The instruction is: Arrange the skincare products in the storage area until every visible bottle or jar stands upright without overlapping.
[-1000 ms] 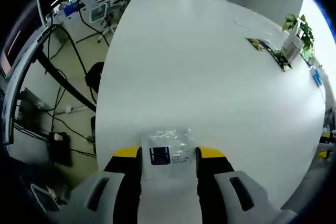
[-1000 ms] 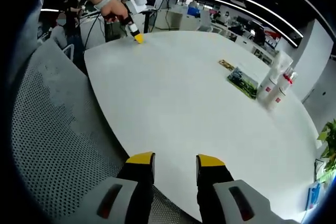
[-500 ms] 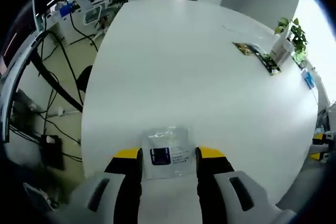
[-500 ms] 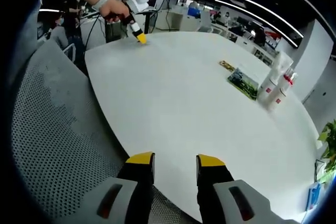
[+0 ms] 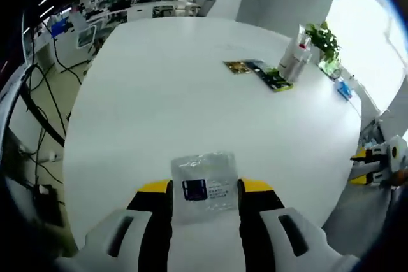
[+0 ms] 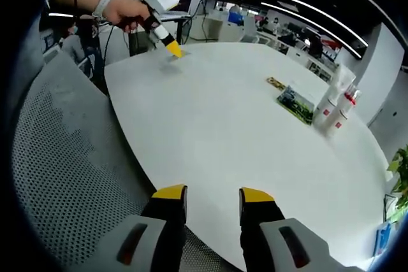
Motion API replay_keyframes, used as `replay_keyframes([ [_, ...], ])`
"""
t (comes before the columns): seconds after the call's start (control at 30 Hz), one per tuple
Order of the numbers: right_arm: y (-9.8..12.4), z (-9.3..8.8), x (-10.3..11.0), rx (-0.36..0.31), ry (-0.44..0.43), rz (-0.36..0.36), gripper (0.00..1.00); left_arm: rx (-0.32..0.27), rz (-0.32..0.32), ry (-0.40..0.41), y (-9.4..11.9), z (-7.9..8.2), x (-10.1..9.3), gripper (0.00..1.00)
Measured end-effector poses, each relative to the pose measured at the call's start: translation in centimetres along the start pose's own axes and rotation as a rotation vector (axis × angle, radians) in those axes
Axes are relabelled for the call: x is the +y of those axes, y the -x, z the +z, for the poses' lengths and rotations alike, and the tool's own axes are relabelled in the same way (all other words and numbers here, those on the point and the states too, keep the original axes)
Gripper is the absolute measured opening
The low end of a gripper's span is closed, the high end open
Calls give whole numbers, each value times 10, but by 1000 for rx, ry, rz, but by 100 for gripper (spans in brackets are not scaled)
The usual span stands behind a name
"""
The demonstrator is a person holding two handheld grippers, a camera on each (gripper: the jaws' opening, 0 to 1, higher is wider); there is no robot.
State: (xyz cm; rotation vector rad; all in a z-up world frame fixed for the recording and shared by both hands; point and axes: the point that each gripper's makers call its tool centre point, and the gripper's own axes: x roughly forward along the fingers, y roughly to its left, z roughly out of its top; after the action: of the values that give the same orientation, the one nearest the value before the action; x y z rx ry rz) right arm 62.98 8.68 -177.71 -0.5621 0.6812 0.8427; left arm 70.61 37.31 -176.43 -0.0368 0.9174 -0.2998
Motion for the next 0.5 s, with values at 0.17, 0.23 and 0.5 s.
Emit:
replay_keyframes([
  [0.17, 2, 3, -5, -22, -4, -22, 29, -40, -45, 29, 9, -4, -28, 38],
  [0.23, 3, 3, -7, -21, -2, -33, 29, -46, -48, 22, 11, -6, -36, 38],
  [0.5, 4, 6, -9, -39, 10, -46, 28, -105, -116, 40, 25, -14, -83, 38],
])
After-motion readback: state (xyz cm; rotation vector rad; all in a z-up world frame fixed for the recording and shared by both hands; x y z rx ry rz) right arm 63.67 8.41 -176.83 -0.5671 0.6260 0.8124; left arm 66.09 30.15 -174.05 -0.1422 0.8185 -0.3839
